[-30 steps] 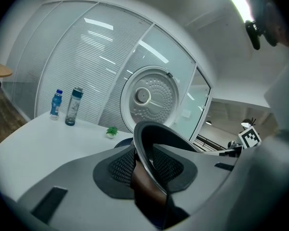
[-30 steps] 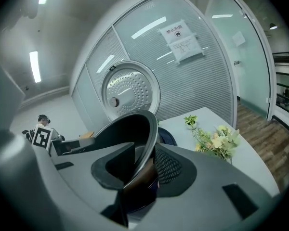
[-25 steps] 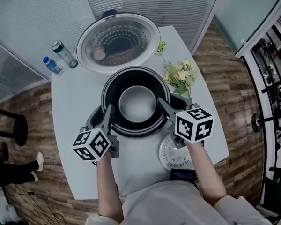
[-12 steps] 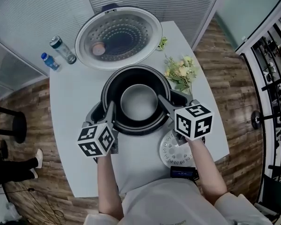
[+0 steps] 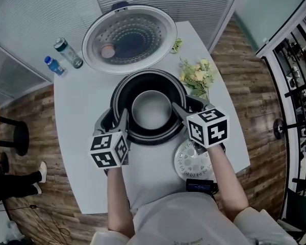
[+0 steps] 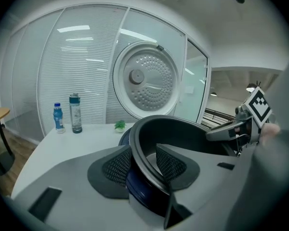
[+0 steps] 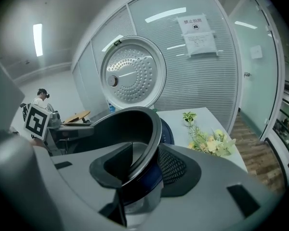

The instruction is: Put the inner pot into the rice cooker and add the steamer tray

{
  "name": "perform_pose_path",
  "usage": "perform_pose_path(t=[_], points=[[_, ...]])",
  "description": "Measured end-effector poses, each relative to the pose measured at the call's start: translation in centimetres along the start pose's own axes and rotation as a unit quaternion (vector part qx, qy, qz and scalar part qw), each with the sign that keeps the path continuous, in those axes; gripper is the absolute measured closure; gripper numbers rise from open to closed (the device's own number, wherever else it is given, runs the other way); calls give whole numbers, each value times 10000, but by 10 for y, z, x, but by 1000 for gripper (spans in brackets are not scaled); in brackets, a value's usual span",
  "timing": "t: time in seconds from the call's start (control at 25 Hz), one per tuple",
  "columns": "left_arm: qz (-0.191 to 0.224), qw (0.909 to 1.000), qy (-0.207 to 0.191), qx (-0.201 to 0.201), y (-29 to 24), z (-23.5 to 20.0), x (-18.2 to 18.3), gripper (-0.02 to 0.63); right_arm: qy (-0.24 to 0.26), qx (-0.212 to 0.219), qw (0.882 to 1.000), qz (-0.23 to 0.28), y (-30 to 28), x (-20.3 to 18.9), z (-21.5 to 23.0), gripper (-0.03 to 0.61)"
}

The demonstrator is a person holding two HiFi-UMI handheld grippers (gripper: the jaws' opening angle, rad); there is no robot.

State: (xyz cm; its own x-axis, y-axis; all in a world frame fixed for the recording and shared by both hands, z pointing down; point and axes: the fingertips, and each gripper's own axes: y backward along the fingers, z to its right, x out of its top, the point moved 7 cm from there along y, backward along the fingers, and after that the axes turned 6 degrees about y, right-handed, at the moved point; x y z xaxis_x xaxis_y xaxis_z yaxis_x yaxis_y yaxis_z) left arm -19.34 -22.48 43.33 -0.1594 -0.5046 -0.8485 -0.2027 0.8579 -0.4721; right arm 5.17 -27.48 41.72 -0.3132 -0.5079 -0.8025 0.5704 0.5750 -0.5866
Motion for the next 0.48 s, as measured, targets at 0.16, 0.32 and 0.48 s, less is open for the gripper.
perform_pose_path(t=[0.16, 0.32, 0.48], points=[[121, 9999, 75, 78, 1, -2, 1, 394, 226, -274, 9992, 162, 1, 1, 1, 387], [156, 9998, 115, 103, 3, -3, 0, 393, 112, -324, 9989, 319, 9, -1, 3, 380], [248, 9996, 138, 92, 11, 0, 1, 393, -6, -378, 9982, 462, 19, -3, 1, 380]])
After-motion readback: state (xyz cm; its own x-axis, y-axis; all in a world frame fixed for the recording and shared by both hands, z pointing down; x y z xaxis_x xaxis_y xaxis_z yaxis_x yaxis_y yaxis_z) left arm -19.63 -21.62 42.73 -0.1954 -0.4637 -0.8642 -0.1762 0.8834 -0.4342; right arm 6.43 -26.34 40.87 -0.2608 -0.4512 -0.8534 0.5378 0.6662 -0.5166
